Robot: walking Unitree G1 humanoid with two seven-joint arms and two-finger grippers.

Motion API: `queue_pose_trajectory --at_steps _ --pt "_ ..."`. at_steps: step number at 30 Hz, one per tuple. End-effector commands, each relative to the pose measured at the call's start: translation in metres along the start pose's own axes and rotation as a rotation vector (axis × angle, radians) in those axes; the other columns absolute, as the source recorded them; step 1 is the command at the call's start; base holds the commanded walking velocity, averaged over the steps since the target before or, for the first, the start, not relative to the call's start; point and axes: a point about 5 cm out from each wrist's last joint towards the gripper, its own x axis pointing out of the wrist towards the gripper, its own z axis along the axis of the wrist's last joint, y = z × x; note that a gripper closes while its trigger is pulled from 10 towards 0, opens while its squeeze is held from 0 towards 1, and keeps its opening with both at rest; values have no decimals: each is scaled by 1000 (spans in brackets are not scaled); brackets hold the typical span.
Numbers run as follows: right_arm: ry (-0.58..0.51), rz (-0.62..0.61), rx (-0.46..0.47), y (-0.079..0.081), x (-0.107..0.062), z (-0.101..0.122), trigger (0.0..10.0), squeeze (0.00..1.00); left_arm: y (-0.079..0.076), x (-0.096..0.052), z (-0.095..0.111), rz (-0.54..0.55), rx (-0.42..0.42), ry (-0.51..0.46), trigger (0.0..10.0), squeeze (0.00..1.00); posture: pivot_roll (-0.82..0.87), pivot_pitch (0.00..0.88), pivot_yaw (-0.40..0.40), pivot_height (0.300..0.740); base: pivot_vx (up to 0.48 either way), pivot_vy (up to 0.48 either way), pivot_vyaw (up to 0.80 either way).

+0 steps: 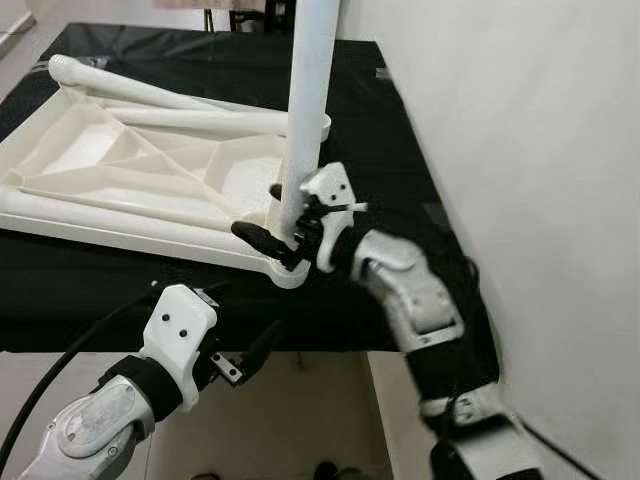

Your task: Building children table

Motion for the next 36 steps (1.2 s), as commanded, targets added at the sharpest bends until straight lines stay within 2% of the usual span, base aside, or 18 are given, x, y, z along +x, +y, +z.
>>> queue_pose_trajectory --at_steps 1,9,10,11,19,22,24,26,27,28,29,30,31,32,33,34,35,36 --pt "16 199 -16 14 9 -6 10000 0 -2 1 -4 -6 -4 16 10000 0 164 212 -146 740 0 0 0" --pt "60 289 3 2 8 -10 10000 0 -2 0 -5 -1 -3 15 10000 0 169 209 -149 740 0 0 0" --pt "65 305 13 0 8 -10 7137 0 -3 0 -5 -1 -4 15 10000 0 171 208 -150 740 0 0 0" --pt "67 326 25 -2 8 -11 0 0 -3 0 -5 -1 -5 15 10000 0 171 208 -150 740 0 0 0" --pt "89 377 37 -11 1 -16 0 0 -4 -1 -5 -1 -8 16 10000 0 174 213 -155 740 0 0 0" --pt "98 341 32 -17 -3 -19 0 0 -5 -1 -5 0 -8 18 10000 0 171 217 -153 740 0 0 0" --pt "115 231 36 -24 -12 -25 0 0 -5 -1 -5 -1 -8 21 10000 0 165 228 -153 740 0 0 0" --pt "115 231 36 -24 -12 -25 0 0 -5 -1 -5 -1 -8 21 10000 0 165 228 -153 740 0 0 0" --pt "141 148 39 -28 -22 -31 0 0 -5 -2 -5 0 -8 24 10000 0 161 236 -145 740 0 0 0" --pt "191 -56 91 -33 -34 -45 0 0 -5 -3 -6 -1 -9 29 10000 0 154 241 -148 740 0 0 0" --pt "233 -199 124 -35 -43 -54 0 0 -5 -4 -6 -2 -9 32 10000 0 154 241 -148 740 0 0 0" --pt "233 -199 124 -35 -43 -54 0 0 -5 -4 -6 -2 -9 32 10000 0 154 241 -148 740 0 0 0" --pt "269 -435 179 -33 -50 -66 0 0 -4 -5 -5 -3 -9 33 10000 0 145 250 -148 740 0 0 0" --pt "269 -435 179 -33 -50 -66 0 0 -4 -5 -5 -3 -9 33 10000 0 145 250 -148 740 0 0 0" --pt "325 -588 281 -17 -59 -83 0 0 -4 -5 -5 -5 -9 36 10000 0 146 261 -141 740 0 0 0" --pt "361 -669 348 -4 -65 -93 0 0 -3 -5 -5 -7 -8 37 10000 0 148 263 -142 740 0 0 0" --pt "382 -719 385 5 -69 -99 0 0 -3 -6 -5 -8 -8 38 10000 0 142 258 -139 740 0 0 0" --pt "382 -719 385 5 -69 -99 0 0 -3 -6 -5 -8 -8 38 10000 0 142 258 -139 740 0 0 0"
